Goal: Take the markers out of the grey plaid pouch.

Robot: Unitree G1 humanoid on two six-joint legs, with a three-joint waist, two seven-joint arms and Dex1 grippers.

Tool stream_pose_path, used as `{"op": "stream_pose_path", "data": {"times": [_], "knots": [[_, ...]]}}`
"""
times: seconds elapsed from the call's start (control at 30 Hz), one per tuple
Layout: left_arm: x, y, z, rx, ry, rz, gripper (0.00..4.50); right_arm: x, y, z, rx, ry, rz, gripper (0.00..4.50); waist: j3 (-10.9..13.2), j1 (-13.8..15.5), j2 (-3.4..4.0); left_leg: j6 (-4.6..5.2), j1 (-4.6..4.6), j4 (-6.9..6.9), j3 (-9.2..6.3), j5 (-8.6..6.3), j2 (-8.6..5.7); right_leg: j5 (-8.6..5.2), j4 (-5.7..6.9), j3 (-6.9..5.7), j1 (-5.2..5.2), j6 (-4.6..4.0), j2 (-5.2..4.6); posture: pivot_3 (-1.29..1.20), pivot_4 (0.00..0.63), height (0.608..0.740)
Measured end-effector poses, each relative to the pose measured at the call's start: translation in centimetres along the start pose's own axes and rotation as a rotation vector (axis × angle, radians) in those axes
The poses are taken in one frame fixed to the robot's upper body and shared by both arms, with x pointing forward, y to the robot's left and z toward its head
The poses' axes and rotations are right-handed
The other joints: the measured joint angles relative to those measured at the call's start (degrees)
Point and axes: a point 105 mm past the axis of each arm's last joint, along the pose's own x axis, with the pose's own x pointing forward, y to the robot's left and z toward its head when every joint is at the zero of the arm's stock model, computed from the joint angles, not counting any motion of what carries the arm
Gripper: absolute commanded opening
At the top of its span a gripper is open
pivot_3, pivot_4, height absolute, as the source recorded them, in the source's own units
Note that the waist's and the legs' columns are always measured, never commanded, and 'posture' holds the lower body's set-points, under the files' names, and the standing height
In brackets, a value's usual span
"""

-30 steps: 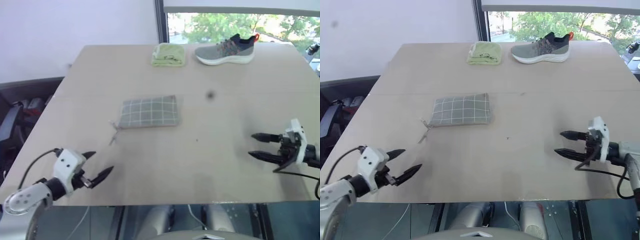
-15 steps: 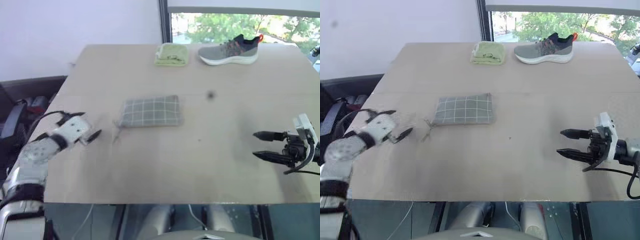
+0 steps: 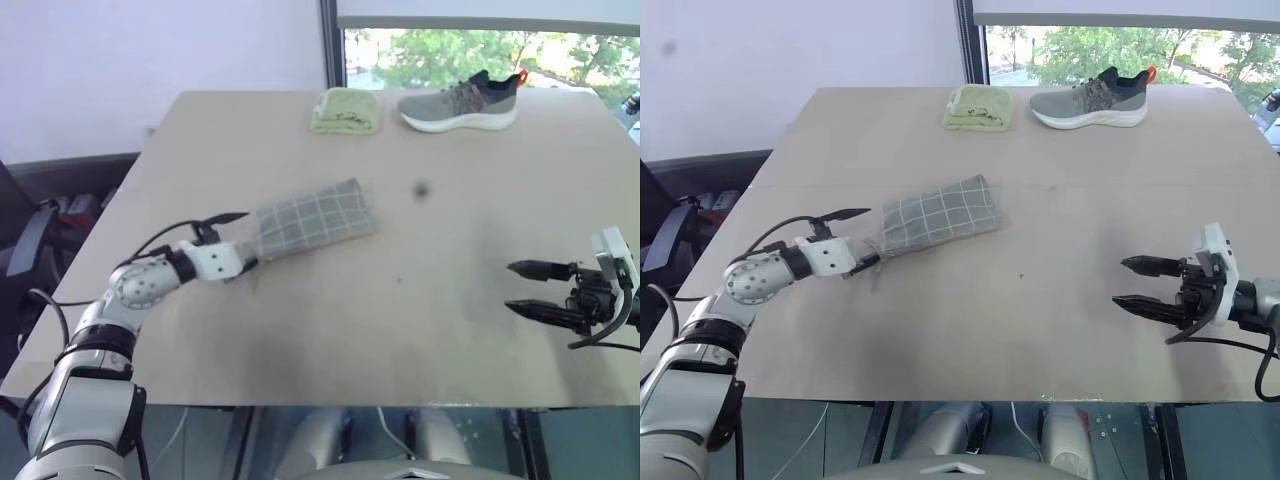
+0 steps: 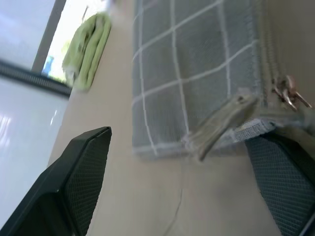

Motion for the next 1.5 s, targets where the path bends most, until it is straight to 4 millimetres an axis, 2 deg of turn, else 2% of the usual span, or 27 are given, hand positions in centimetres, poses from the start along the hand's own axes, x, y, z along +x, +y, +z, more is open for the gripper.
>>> {"op": "stream_pose_path", "data": {"times": [0.27, 0.43, 0.47, 0.5, 0.6, 0.63, 0.77, 0.87, 1.0, 1.03, 1.07, 1.13, 1.2, 1.3, 1.37, 1.5], "knots": [[1.5, -1.5, 3.5, 0.078, -0.169, -0.046, 4.46, 0.4, 0.0, 0.4, -0.010, -0.021, 0.000, 4.50, 0.0, -0.8, -0.06, -0.01, -0.02, 0.10, 0.00, 0.00, 0.00, 0.00, 0.11, 0.00, -0.01, 0.01, 0.02, 0.00, 0.150, 0.740], [2.2, -1.9, 4.3, 0.114, -0.187, -0.048, 4.46, 0.5, 0.0, 0.7, -0.020, -0.026, 0.002, 4.50, 0.1, -0.9, -0.10, 0.01, 0.00, 0.15, 0.00, 0.00, 0.01, -0.01, 0.21, 0.01, -0.02, 0.01, 0.06, 0.00, 0.150, 0.740], [2.3, -1.9, 4.3, 0.128, -0.180, -0.046, 3.94, 0.5, 0.0, 0.8, -0.022, -0.027, 0.003, 4.50, 0.1, -0.9, -0.10, 0.02, 0.00, 0.18, -0.01, -0.01, 0.01, -0.01, 0.25, 0.00, -0.01, 0.02, 0.07, 0.00, 0.150, 0.740], [2.5, -2.0, 4.3, 0.143, -0.172, -0.045, 3.66, 0.6, -0.1, 0.9, -0.025, -0.029, 0.004, 4.50, 0.1, -0.9, -0.11, 0.06, 0.00, 0.21, -0.01, -0.03, 0.01, -0.01, 0.28, 0.00, -0.01, 0.02, 0.09, 0.00, 0.150, 0.740], [2.9, -2.5, 3.7, 0.128, -0.127, -0.034, 2.13, 0.6, -0.1, 0.9, -0.027, -0.030, 0.004, 4.50, 0.1, -0.9, -0.13, 0.13, 0.02, 0.28, -0.01, -0.07, 0.03, -0.01, 0.39, 0.01, -0.02, 0.02, 0.21, 0.00, 0.150, 0.740], [2.9, -2.6, 3.6, 0.119, -0.116, -0.029, 1.85, 0.6, -0.1, 0.9, -0.027, -0.030, 0.005, 4.50, 0.1, -0.9, -0.15, 0.13, 0.03, 0.29, -0.02, -0.08, 0.04, -0.01, 0.42, 0.01, -0.02, 0.02, 0.23, 0.00, 0.150, 0.740], [2.9, -1.3, 3.4, 0.122, -0.092, 0.030, 0.06, 1.0, 0.0, 1.4, -0.022, -0.066, 0.021, 4.50, 0.1, -0.9, -0.13, 0.14, 0.11, 0.29, -0.02, -0.08, 0.06, -0.01, 0.53, 0.02, 0.00, 0.01, 0.17, 0.00, 0.150, 0.740], [3.0, -1.0, 3.5, 0.117, -0.081, 0.045, 0.02, 2.1, 0.1, 1.8, -0.007, -0.102, 0.038, 4.50, 0.0, -0.9, -0.12, 0.14, 0.13, 0.32, -0.03, -0.08, 0.06, -0.01, 0.57, 0.02, 0.00, 0.01, 0.17, 0.00, 0.150, 0.740], [3.6, -1.1, 4.4, 0.090, -0.096, 0.072, 0.02, 5.8, 1.7, 2.0, 0.029, -0.158, 0.141, 4.50, 0.1, -0.8, -0.16, 0.10, 0.00, 0.38, -0.06, -0.06, 0.05, -0.01, 0.52, -0.01, -0.06, 0.01, 0.15, 0.00, 0.150, 0.740], [3.7, -1.0, 4.6, 0.089, -0.101, 0.073, 0.02, 6.2, 1.8, 2.0, 0.031, -0.164, 0.150, 4.50, 0.1, -0.8, -0.18, 0.06, -0.02, 0.39, -0.05, -0.04, 0.05, -0.01, 0.49, -0.01, -0.08, 0.01, 0.14, 0.00, 0.150, 0.740], [3.9, -1.1, 5.1, 0.086, -0.109, 0.077, 0.02, 7.2, 2.2, 2.0, 0.033, -0.179, 0.163, 4.50, 0.1, -0.9, -0.24, -0.08, -0.08, 0.39, -0.04, 0.04, 0.04, -0.01, 0.46, 0.00, -0.11, 0.01, 0.13, 0.00, 0.150, 0.740], [5.0, -1.4, 7.1, 0.072, -0.163, 0.085, 0.02, 11.0, 4.2, 1.8, 0.031, -0.192, 0.243, 4.50, 0.1, -1.1, -0.30, -0.11, -0.29, 0.40, -0.01, 0.06, 0.04, -0.01, 0.48, 0.02, -0.33, 0.01, 0.12, 0.00, 0.150, 0.740], [5.6, -1.4, 8.8, 0.070, -0.210, 0.094, 0.02, 13.0, 5.4, 1.2, 0.012, -0.162, 0.284, 4.50, 0.1, -1.1, -0.32, -0.13, -0.84, 0.59, -0.01, 0.08, 0.04, 0.00, 0.58, -0.01, -0.82, 0.01, 0.13, 0.00, 0.150, 0.740], [5.6, -1.3, 9.5, 0.064, -0.214, 0.103, 0.02, 14.2, 5.3, 0.7, -0.059, -0.077, 0.254, 4.50, 0.1, -1.2, -0.34, -0.14, -0.87, 0.64, 0.04, 0.09, 0.02, 0.00, 0.57, -0.10, -0.86, 0.01, 0.18, 0.00, 0.150, 0.740], [5.6, -1.7, 10.2, 0.058, -0.225, 0.097, 0.02, 15.4, 4.6, 0.3, -0.171, 0.005, 0.198, 4.50, 0.1, -1.4, -0.35, -0.15, -0.84, 0.63, 0.05, 0.09, 0.03, 0.00, 0.58, -0.11, -0.86, 0.01, 0.23, 0.00, 0.150, 0.740], [6.0, -2.6, 11.8, 0.022, -0.254, 0.098, 0.02, 17.9, 3.7, 0.7, -0.276, 0.048, 0.136, 4.50, 0.1, -1.8, -0.37, -0.19, -0.82, 0.60, 0.02, 0.11, 0.04, 0.00, 0.60, -0.14, -0.85, 0.01, 0.28, 0.00, 0.150, 0.740]]}}
